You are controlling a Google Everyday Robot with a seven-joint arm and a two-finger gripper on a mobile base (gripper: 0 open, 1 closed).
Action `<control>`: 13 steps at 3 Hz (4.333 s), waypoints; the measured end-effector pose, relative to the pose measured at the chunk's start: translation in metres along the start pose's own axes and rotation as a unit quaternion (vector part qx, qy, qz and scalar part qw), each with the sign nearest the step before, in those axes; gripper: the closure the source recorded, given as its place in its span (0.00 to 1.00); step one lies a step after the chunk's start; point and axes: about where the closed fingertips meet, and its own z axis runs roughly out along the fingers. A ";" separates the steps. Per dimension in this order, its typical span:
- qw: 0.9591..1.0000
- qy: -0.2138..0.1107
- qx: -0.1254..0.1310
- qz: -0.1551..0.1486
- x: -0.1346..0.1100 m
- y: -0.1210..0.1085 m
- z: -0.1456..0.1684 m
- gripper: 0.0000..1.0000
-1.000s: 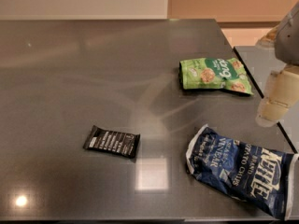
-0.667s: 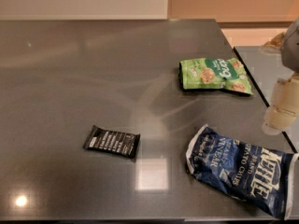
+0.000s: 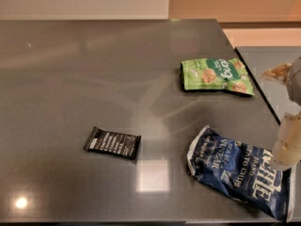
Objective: Move blue chip bag near green rice chip bag
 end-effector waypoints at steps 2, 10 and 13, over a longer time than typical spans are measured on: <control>1.000 -0.004 -0.024 -0.002 0.014 0.043 0.028 0.00; 0.999 0.000 -0.032 0.013 0.029 0.062 0.071 0.65; 0.999 -0.023 0.026 -0.005 -0.004 -0.015 0.034 1.00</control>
Offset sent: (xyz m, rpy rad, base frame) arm -0.0596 0.0002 -0.0610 0.0176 0.0608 0.0172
